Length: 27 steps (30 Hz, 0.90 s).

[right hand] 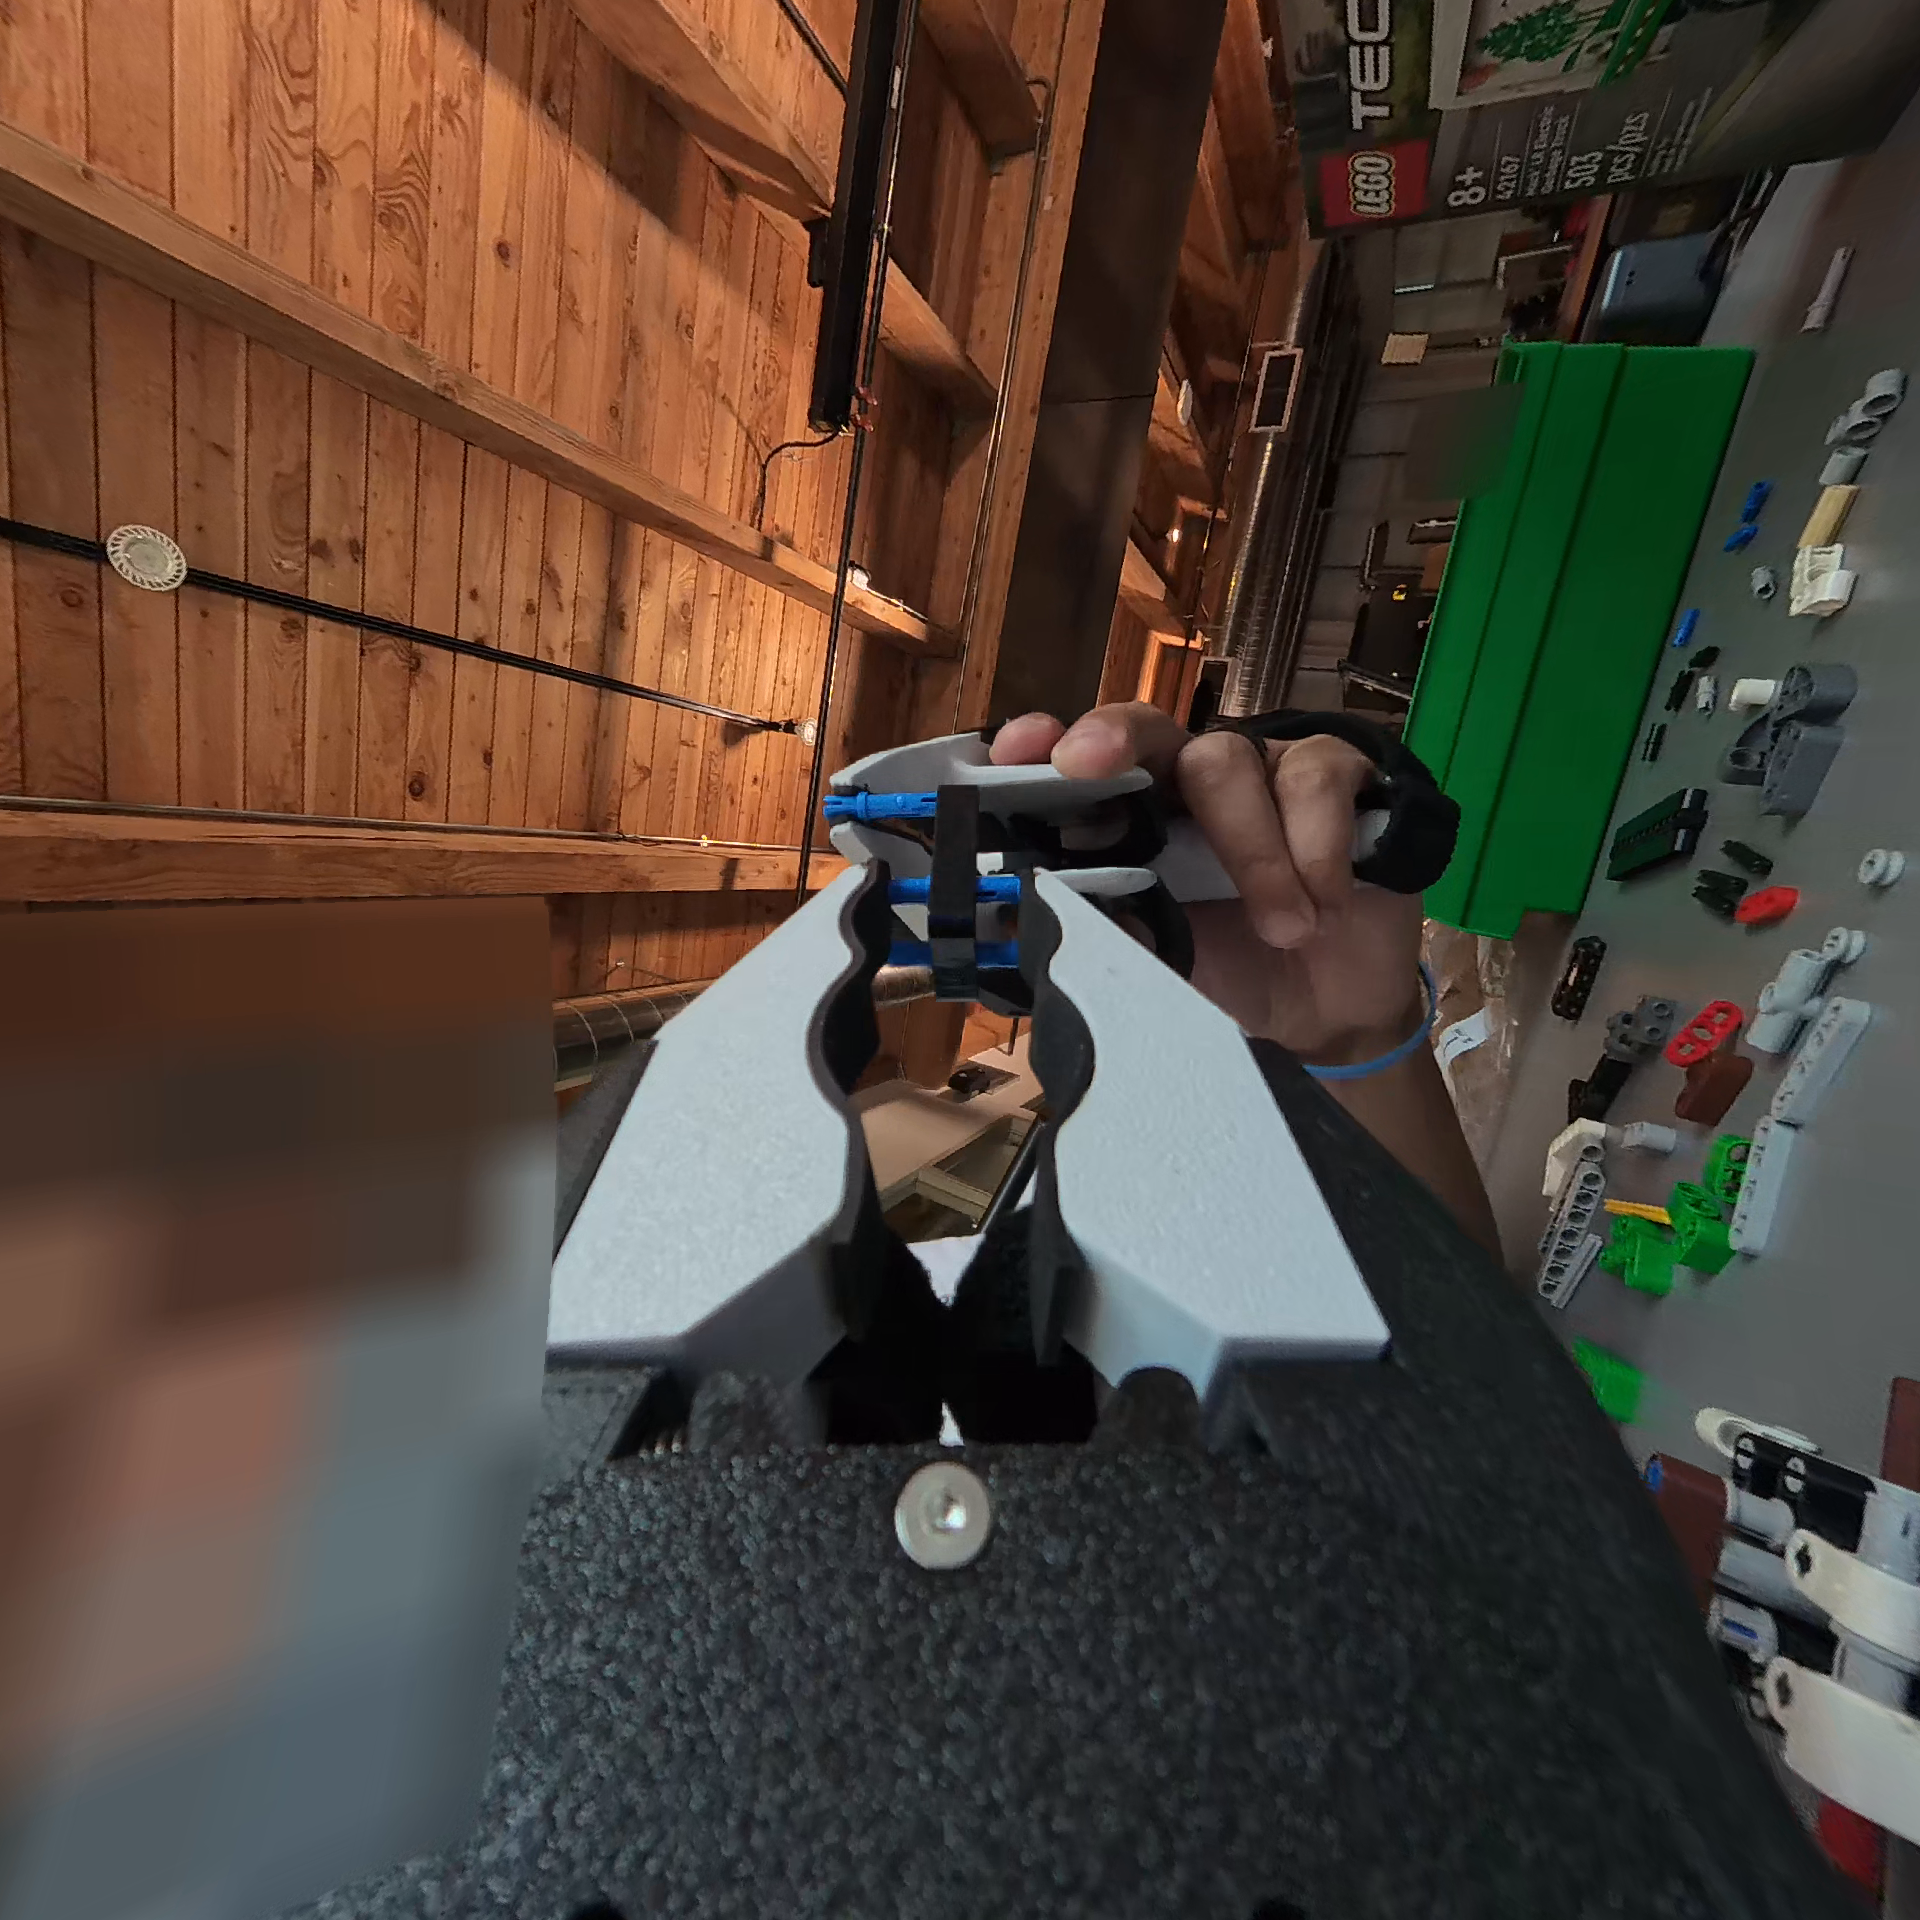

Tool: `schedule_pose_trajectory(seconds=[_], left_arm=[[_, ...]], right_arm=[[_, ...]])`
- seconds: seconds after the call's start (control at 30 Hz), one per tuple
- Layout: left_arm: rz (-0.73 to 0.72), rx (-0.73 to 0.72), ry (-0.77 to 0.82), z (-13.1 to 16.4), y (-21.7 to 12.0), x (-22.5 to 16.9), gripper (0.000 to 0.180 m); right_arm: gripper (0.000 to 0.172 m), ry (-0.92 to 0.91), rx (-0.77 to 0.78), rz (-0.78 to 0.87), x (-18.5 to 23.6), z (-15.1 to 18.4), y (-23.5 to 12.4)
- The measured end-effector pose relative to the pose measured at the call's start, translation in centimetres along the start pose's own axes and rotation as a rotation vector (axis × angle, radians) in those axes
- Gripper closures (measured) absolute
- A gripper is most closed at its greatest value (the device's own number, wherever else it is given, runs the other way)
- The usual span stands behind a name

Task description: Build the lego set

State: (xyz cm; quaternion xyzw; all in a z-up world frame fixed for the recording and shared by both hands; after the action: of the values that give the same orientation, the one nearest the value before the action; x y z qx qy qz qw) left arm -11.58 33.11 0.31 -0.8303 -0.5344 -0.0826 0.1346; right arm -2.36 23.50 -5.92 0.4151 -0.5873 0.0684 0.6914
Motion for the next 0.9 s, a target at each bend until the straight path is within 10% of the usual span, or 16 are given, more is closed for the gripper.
schedule_pose_trajectory(seconds=[0.63, 0.9], left_arm=[[-0.122, 0.027, 0.035, -0.1, 0.89, -0.54, 0.178], [0.075, 0.048, 0.008, -0.6, 0.12, 0.0, 0.179]], right_arm=[[0.149, -0.086, -0.086, 0.041, 0.4, -0.25, -0.53], [0.149, -0.025, 0.014, -0.006, 0.2, 0.07, -0.19]])
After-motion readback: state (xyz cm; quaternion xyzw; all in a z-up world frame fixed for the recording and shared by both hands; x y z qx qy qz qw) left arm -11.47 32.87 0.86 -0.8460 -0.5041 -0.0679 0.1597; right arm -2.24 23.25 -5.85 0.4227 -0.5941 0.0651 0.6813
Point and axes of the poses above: each gripper's, where its closed fingertips meet, y out along the fingers, z out of its underside, x = y × z across the jaws, the point moved 8 cm from there along -y, back along the fingers, and after that the axes turned 10 degrees about x, right-handed, at the moved point
